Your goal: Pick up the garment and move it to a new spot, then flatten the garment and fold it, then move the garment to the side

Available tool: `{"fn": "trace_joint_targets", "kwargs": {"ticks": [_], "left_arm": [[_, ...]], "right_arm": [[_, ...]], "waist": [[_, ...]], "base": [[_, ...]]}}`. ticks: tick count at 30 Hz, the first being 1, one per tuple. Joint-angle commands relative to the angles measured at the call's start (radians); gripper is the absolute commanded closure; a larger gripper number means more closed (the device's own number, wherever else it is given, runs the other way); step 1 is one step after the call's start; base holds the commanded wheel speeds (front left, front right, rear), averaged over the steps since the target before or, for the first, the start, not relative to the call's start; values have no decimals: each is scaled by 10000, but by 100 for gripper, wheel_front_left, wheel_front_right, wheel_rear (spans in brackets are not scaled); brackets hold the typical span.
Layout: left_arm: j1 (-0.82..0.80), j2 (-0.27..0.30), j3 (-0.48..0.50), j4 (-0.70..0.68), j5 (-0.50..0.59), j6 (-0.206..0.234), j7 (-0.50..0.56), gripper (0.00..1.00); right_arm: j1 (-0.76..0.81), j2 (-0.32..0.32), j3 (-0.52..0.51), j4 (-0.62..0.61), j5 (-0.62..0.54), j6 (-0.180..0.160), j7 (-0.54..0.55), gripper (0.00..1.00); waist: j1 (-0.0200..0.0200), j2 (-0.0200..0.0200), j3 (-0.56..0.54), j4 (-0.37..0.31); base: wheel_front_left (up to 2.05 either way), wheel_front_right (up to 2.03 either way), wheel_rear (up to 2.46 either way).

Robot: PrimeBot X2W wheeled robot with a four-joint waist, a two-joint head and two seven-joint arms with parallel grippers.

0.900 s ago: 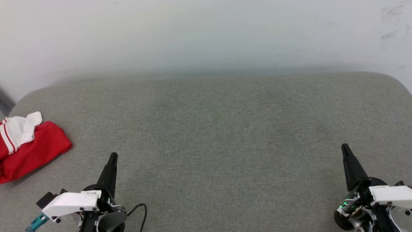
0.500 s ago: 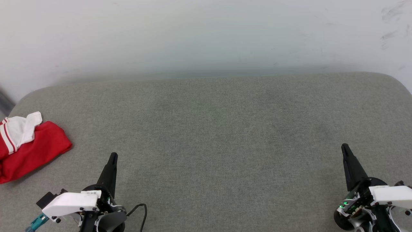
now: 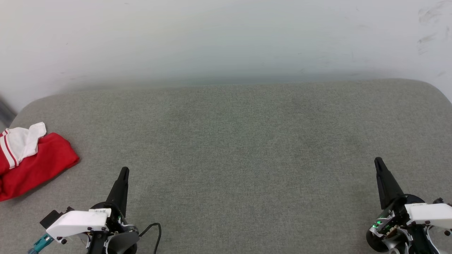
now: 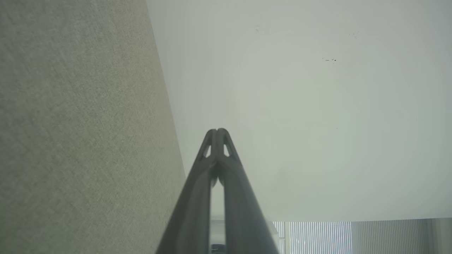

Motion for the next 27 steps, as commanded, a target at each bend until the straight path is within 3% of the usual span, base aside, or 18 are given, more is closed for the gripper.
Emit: {"fn": "trace_joint_targets", "kwargs": {"ticks": [1, 14, 15, 27], "left_arm": [[-73, -12, 24, 2, 15, -48, 11, 100], [-73, -12, 24, 2, 15, -48, 11, 100], [0, 0, 0, -2, 1, 0, -3, 0], [400, -25, 69, -89, 474, 10, -478, 0]], "right_arm": [[-124, 31, 6, 7, -44, -3, 4, 100], [-124, 31, 6, 7, -44, -3, 4, 100], [1, 0, 0, -1, -2, 0, -4, 0], [348, 10, 35, 83, -538, -2, -477, 0]], "waist": [[0, 0, 0, 0], [0, 0, 0, 0], [0, 0, 0, 0], [0, 0, 8, -12]], "base": [[0, 0, 0], [0, 0, 0], [0, 0, 0], [0, 0, 0]]}}
